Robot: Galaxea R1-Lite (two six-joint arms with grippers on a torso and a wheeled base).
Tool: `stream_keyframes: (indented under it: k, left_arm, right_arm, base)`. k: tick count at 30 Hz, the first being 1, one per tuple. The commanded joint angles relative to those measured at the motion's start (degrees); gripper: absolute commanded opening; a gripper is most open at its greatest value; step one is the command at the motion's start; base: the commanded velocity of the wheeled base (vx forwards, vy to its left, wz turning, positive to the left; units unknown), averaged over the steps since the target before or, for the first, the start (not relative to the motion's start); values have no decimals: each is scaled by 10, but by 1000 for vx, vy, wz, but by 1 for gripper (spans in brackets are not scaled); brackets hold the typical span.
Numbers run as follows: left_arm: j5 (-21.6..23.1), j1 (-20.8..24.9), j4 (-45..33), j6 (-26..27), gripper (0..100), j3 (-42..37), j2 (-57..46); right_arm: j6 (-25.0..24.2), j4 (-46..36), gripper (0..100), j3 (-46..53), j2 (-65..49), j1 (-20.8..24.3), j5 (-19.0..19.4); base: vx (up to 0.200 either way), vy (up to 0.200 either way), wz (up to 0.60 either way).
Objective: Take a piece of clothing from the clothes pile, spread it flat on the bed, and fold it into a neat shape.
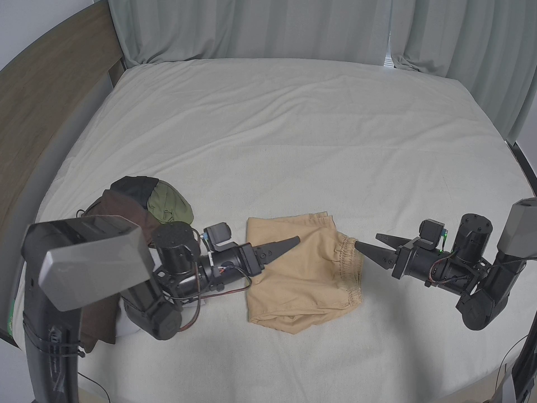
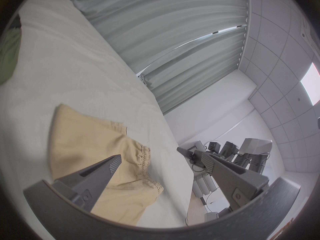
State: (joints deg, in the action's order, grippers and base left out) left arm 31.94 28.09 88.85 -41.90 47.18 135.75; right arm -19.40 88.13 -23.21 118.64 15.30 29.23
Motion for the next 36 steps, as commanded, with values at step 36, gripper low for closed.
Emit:
stream_keyframes:
  k: [36]
  left_arm:
    - [151,-251,1,378,100,-260,-226]
  right_arm:
    - [-1,-1,100,19,93,1,-4]
  base:
    - [0,0,0]
